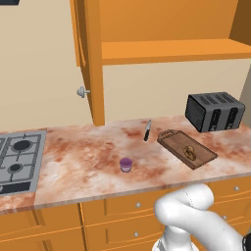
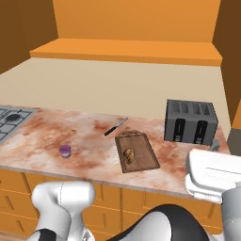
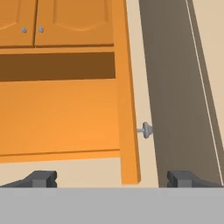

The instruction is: Pick the bread, place it on the cutting board, pick the jam, place it on the counter, and close the cabinet.

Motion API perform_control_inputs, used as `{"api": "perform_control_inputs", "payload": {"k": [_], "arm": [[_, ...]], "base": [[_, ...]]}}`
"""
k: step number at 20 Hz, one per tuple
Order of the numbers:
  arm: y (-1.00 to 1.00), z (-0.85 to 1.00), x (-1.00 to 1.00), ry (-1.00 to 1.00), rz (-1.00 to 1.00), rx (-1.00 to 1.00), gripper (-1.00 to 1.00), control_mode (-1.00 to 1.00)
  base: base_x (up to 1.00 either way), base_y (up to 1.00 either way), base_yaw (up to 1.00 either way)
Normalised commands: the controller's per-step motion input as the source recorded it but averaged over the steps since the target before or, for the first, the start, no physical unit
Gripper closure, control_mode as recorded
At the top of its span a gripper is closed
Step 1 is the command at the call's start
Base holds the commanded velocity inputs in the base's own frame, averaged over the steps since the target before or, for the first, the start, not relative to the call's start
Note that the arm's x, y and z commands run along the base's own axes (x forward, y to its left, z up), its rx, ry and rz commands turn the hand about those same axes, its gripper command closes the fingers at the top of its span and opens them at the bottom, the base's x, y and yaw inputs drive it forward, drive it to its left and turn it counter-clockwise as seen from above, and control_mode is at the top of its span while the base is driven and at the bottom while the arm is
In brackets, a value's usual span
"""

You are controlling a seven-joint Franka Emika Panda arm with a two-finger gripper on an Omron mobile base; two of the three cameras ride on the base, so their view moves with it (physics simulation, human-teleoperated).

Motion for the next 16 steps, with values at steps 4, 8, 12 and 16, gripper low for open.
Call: {"api": "perform_control_inputs", "payload": {"k": [4,8,12,16], "arm": [[0.01,0.09,0.04,0.0,0.0,0.0,-1.0,-1.0],[0.04,0.09,0.22,0.0,0.0,0.0,-1.0,-1.0],[0.06,0.1,0.34,0.0,0.0,0.0,-1.0,-1.0],[0.0,0.13,0.33,0.0,0.0,0.0,-1.0,-1.0]], "base": [[0.0,0.0,0.0],[0.0,0.0,0.0],[0.0,0.0,0.0],[0.0,0.0,0.0]]}}
